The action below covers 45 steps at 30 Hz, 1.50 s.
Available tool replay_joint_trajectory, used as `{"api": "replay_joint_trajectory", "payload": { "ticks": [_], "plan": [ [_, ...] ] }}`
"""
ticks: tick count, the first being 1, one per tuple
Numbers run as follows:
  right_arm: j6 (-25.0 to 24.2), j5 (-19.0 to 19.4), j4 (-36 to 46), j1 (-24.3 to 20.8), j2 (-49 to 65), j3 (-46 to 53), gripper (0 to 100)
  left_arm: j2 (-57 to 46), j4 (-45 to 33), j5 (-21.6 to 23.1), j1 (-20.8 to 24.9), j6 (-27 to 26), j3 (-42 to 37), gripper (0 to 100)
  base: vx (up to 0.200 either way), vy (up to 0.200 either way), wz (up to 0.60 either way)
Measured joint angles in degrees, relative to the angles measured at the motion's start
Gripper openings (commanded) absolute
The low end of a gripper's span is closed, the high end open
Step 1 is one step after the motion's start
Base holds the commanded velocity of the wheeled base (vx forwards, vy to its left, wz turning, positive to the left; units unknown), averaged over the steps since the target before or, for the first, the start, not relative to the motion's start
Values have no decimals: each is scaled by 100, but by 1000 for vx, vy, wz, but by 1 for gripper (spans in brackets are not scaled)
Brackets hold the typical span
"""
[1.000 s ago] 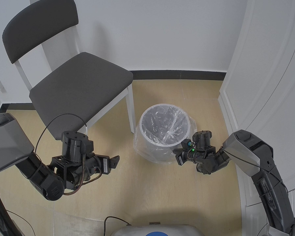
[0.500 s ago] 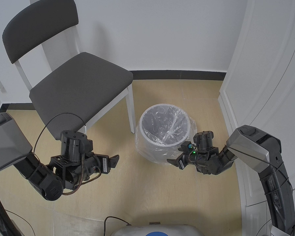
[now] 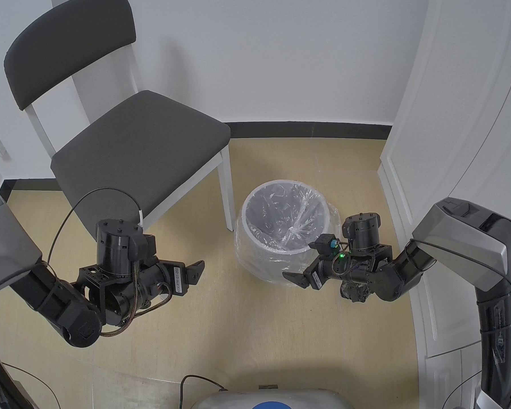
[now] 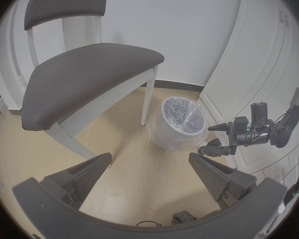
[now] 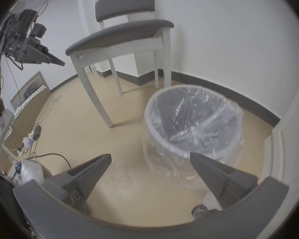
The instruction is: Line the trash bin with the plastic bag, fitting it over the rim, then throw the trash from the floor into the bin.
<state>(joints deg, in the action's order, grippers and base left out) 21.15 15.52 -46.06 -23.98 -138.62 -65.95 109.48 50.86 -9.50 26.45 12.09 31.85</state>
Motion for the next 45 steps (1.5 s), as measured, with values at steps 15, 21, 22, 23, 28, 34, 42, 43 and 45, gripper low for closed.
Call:
{"api": "replay_joint_trajectory", "payload": {
  "ticks": [15, 21, 22, 23, 28, 34, 42, 43, 45],
  "plan": [
    [-7, -9, 511, -295, -462, -1602, 100, -127, -1, 4, -11, 0, -9, 100, 0, 0, 0],
    [134, -15, 1157, -254, -873, -2187, 100, -108, -1, 11, -41, 0, 0, 100, 0, 0, 0],
    [194, -13, 1275, -247, -909, -2269, 100, -105, 0, 11, -41, 0, 1, 100, 0, 0, 0],
    [249, -15, 1414, -245, -936, -2349, 100, -100, -1, 13, -44, 0, 1, 100, 0, 0, 0],
    [666, -13, 2542, -230, -1025, -3055, 100, -77, 0, 9, -49, 0, 6, 100, 0, 0, 0],
    [1097, -24, 3530, -230, -1180, -4124, 100, -67, 2, 6, -72, 0, 11, 100, 0, 0, 0],
    [1577, -85, 4133, -149, -1467, -4709, 100, -72, 7, 2, -101, 0, 9, 100, 0, 0, 0],
    [1599, -145, 4146, -138, -1493, -4725, 100, -72, 5, 2, -102, 0, 6, 100, 0, 0, 0],
    [1621, -239, 4174, -121, -1532, -4742, 100, -69, 7, 2, -102, 2, 6, 100, 0, 0, 0]
  ]
}}
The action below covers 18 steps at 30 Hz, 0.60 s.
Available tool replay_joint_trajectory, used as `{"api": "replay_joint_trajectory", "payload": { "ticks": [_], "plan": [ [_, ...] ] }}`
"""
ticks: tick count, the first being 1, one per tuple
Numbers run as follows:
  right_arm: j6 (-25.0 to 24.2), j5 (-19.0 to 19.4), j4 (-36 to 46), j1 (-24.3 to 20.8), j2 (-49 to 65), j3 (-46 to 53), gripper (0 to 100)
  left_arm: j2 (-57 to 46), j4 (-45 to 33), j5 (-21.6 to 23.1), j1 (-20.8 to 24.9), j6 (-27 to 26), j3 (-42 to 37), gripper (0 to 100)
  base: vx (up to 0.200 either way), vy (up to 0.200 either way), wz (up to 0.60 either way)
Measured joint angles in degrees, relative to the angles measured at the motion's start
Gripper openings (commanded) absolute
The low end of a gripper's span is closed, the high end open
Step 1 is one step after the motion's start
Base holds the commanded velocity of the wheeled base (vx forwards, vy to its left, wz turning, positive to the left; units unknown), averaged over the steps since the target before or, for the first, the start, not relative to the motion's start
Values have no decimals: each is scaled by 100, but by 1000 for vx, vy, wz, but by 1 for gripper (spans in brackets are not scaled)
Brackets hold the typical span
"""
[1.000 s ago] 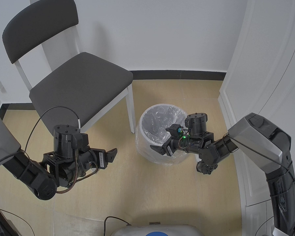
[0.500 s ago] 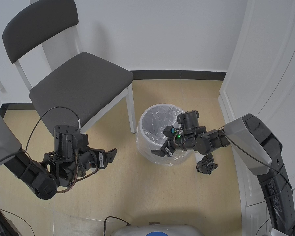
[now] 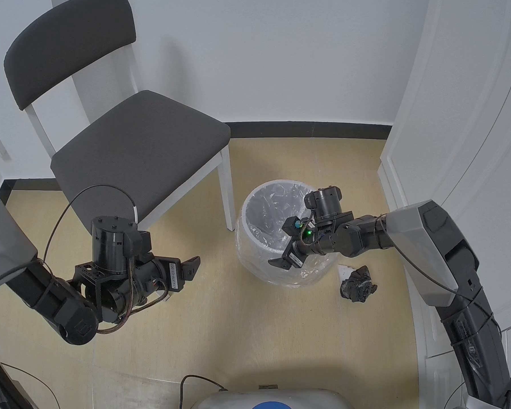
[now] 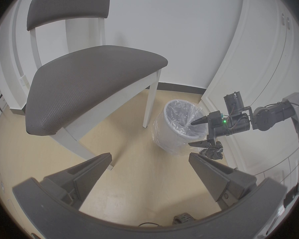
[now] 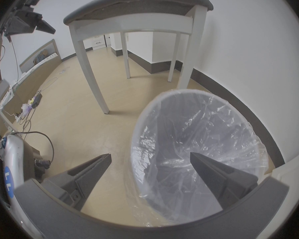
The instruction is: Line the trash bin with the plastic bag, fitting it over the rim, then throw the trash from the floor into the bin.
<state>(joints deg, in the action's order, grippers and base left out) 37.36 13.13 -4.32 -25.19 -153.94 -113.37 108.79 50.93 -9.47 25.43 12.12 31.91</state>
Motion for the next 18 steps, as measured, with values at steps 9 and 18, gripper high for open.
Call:
{"api": "replay_joint_trajectory", "payload": {
  "ticks": [9, 18],
  "plan": [
    [108, -24, 11, 20, -127, -2, 100, 4, 0, 0, -11, -2, 5, 100, 0, 0, 0],
    [315, -161, 152, 7, -190, 9, 0, 22, 0, 0, -11, -9, 9, 100, 0, 0, 0]
  ]
}}
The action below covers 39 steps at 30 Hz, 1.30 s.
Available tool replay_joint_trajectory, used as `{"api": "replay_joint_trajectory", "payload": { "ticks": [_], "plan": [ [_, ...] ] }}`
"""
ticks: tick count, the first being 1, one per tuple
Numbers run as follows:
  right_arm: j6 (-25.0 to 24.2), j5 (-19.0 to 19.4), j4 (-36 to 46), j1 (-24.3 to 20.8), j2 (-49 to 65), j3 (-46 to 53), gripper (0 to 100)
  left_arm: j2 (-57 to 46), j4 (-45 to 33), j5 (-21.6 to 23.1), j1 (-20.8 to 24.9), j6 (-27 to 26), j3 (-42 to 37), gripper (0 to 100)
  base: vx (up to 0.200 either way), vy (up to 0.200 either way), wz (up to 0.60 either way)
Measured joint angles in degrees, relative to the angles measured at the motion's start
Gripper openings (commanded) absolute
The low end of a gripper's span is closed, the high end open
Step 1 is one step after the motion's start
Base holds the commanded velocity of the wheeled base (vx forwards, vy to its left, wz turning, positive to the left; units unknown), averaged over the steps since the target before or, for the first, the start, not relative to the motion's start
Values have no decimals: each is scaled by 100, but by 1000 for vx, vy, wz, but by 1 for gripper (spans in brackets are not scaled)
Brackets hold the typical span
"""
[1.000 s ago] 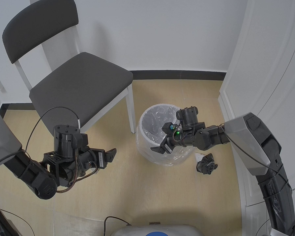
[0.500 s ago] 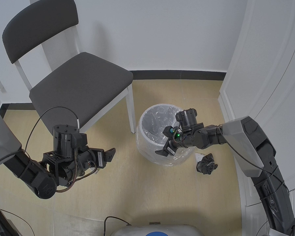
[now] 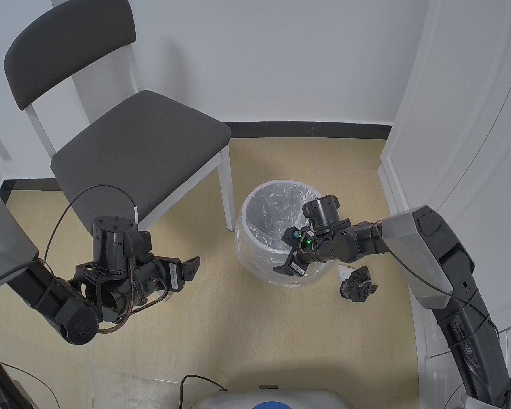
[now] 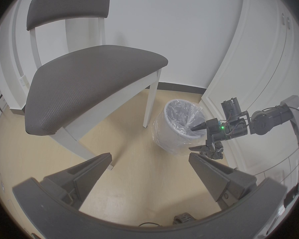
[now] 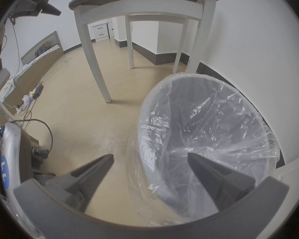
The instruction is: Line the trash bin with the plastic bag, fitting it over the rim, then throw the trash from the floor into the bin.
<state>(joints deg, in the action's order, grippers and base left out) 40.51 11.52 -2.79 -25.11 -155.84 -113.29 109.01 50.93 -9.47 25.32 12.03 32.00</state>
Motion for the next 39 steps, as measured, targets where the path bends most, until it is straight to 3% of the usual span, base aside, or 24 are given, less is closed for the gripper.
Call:
{"api": "replay_joint_trajectory", "payload": {
  "ticks": [18, 39],
  "plan": [
    [232, -77, 15, -118, 271, 510, 0, 9, 0, -5, 1, -2, 0, 100, 0, 0, 0],
    [216, -49, -336, -1011, 807, 1608, 0, -40, 2, -7, 0, -10, -9, 100, 0, 0, 0]
  ]
}}
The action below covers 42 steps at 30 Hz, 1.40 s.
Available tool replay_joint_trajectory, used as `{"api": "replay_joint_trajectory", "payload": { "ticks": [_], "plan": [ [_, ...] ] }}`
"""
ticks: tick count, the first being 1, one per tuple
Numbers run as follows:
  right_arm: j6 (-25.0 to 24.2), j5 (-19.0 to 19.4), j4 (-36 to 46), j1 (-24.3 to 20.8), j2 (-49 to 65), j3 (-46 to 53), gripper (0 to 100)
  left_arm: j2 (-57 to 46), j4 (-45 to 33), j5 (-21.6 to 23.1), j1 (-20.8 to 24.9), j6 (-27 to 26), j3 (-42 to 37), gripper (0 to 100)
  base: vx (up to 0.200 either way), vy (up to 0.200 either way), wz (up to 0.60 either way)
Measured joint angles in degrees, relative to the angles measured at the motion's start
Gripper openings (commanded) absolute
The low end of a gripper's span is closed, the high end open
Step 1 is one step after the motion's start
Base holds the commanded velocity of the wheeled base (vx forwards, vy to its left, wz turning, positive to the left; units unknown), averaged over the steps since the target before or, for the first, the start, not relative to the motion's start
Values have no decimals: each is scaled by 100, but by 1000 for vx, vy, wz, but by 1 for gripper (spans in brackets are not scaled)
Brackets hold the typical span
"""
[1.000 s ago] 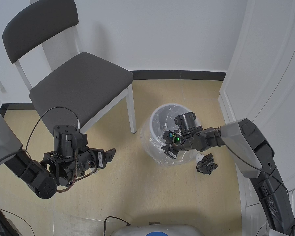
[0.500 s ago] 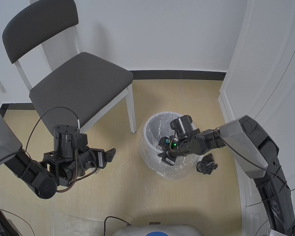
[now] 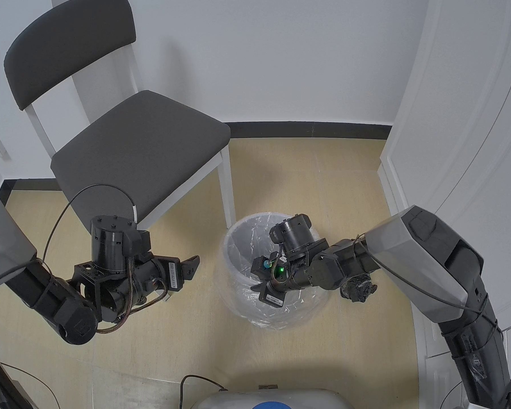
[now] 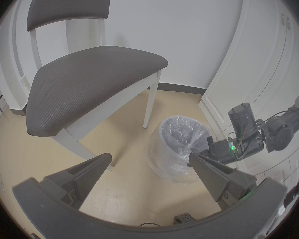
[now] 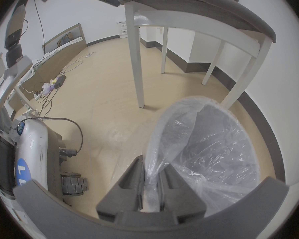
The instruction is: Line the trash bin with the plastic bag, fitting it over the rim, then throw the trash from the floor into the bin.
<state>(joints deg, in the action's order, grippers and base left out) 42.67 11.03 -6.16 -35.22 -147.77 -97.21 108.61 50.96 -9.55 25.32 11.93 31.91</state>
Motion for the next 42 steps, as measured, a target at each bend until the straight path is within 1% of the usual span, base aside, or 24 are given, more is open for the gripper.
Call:
{"api": "replay_joint_trajectory", "payload": {
  "ticks": [14, 15, 18, 24, 31, 39, 42],
  "plan": [
    [-13, -55, -268, -310, -127, 462, 0, -63, -2, -2, 0, 0, -11, 100, 0, 0, 0],
    [-13, -55, -273, -325, -137, 492, 100, -69, 0, 0, 1, 0, -11, 100, 0, 0, 0],
    [-33, -48, -265, -369, -148, 575, 100, -84, -2, -2, 0, 0, -11, 100, 0, 0, 0],
    [-271, -55, -265, -474, -143, 680, 100, -133, -5, -2, 0, -1, -11, 100, 0, 0, 0],
    [-299, -143, -262, -566, 59, 925, 100, -205, -10, -2, 0, 0, -33, 100, 0, 0, 0],
    [-315, -204, -301, -640, 753, 1485, 100, -293, -11, 0, 6, -1, -57, 100, 0, 0, 0],
    [-449, -312, -323, -627, 1214, 1797, 100, -332, -13, 0, 9, -1, -66, 100, 0, 0, 0]
  ]
}}
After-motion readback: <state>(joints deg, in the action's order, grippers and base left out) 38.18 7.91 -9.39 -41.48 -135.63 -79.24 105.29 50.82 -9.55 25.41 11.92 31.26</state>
